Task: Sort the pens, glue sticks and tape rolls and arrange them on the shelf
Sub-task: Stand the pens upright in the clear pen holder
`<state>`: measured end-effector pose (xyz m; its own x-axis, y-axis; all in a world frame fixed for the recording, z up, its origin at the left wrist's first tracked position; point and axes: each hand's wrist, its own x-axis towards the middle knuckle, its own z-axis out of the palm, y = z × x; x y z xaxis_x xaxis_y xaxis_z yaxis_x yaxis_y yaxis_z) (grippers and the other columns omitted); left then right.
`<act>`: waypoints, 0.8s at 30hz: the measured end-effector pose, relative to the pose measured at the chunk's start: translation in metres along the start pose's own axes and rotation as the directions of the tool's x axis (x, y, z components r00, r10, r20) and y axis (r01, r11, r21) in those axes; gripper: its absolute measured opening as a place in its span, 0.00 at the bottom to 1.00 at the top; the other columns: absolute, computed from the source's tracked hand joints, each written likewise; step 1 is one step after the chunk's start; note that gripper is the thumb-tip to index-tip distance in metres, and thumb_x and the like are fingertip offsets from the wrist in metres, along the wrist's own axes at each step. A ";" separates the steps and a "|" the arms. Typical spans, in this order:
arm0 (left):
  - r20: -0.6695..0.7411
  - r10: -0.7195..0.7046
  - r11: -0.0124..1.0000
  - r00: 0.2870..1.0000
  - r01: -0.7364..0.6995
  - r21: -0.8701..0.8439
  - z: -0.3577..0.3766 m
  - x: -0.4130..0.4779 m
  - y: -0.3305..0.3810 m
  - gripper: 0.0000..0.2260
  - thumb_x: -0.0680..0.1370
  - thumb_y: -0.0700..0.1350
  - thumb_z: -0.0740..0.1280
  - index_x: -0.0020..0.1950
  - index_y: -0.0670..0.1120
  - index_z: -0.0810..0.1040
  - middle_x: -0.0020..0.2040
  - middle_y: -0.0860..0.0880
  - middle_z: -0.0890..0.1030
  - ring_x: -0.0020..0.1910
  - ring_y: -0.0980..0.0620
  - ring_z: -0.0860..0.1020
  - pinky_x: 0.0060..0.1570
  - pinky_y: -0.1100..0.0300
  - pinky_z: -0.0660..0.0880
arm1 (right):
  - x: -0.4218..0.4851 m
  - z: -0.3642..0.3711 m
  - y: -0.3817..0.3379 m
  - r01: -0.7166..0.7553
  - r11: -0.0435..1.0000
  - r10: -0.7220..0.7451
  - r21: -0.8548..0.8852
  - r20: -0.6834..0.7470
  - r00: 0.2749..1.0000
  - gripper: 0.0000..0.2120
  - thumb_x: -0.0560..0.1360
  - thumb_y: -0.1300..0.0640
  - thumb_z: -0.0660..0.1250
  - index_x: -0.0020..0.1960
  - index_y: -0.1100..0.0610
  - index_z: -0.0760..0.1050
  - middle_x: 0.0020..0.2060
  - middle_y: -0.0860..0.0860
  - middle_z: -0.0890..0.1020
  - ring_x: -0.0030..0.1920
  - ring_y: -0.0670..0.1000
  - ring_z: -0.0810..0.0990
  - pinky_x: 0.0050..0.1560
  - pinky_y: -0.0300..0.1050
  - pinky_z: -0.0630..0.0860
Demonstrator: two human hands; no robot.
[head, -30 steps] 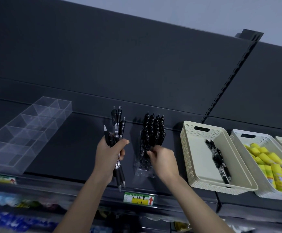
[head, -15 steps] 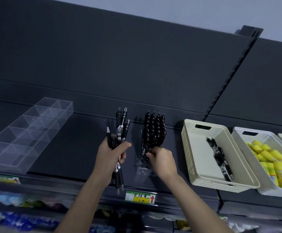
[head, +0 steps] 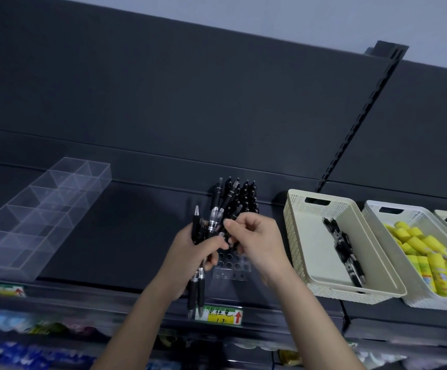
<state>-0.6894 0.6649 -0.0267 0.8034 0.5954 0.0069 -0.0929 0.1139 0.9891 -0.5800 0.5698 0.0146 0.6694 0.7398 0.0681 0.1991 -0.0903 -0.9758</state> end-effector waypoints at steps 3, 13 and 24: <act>-0.074 -0.056 0.986 0.996 0.044 -0.162 0.002 0.001 -0.006 0.04 0.74 0.42 0.70 0.47 0.45 0.78 0.40 0.45 0.83 0.36 0.48 0.81 0.34 0.60 0.77 | -0.002 -0.002 0.003 -0.024 0.999 0.028 0.046 -0.093 0.995 0.15 0.75 0.60 0.68 0.36 0.69 0.72 0.28 0.56 0.78 0.28 0.50 0.73 0.29 0.42 0.71; -0.474 -0.138 0.989 0.869 0.097 -0.111 -0.017 0.009 -0.024 0.04 0.75 0.36 0.66 0.43 0.43 0.73 0.30 0.50 0.77 0.25 0.56 0.71 0.23 0.62 0.68 | 0.020 -0.038 0.015 0.036 0.914 -0.195 -0.404 -0.361 0.912 0.11 0.76 0.56 0.65 0.35 0.56 0.73 0.30 0.48 0.77 0.32 0.47 0.72 0.31 0.33 0.66; -0.466 -0.086 0.996 0.880 0.072 -0.047 -0.017 0.008 -0.028 0.09 0.77 0.47 0.69 0.43 0.45 0.72 0.29 0.52 0.75 0.25 0.56 0.70 0.24 0.63 0.69 | 0.020 -0.023 0.034 -0.011 0.768 -0.191 -0.640 -0.246 0.950 0.04 0.77 0.56 0.66 0.48 0.56 0.72 0.37 0.48 0.78 0.37 0.50 0.75 0.37 0.42 0.69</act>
<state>-0.6908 0.6798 -0.0573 0.4409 0.8854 -0.1475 -0.0624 0.1942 0.9790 -0.5434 0.5656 -0.0129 0.7738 0.5564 0.3026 0.6039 -0.5041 -0.6174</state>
